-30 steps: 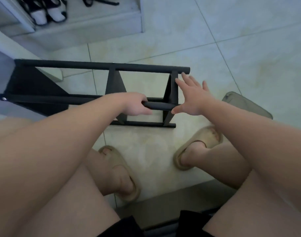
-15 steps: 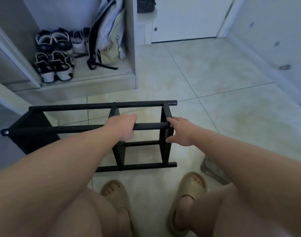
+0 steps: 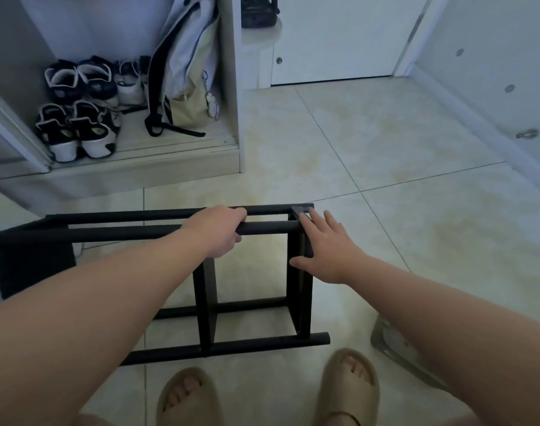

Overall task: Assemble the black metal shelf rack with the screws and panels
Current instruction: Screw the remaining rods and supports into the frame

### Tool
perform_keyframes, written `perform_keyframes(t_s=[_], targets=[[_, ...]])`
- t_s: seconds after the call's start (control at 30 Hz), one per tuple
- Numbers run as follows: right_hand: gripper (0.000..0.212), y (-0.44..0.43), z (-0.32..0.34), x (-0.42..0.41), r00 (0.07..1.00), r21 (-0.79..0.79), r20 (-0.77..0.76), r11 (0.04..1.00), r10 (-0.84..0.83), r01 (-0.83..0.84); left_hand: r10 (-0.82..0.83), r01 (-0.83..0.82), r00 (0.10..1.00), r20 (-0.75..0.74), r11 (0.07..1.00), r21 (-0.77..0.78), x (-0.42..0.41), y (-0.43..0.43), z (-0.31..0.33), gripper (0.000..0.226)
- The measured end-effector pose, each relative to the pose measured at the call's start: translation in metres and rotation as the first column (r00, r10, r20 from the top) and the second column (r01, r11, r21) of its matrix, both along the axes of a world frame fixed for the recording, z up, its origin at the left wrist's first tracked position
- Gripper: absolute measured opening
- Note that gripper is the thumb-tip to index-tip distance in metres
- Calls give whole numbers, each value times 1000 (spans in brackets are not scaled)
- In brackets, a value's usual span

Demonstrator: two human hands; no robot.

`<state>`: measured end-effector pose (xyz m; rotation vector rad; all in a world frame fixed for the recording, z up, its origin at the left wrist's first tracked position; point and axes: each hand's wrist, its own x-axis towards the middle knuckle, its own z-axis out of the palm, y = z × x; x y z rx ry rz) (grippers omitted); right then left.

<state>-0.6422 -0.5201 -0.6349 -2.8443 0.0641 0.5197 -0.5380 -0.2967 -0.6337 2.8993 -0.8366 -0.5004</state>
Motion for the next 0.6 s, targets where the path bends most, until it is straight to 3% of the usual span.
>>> perform_keyframes(t_s=[0.2,0.6], targets=[[84,-5,-53,50,995,60,97,998,-36,30,128,-128,992,-1,987,-100,45,-5,-46,10],[89,7,-159,135,998,160,7,985,-69,67,259,-243,944,207,965,-100,94,-6,-162,17]])
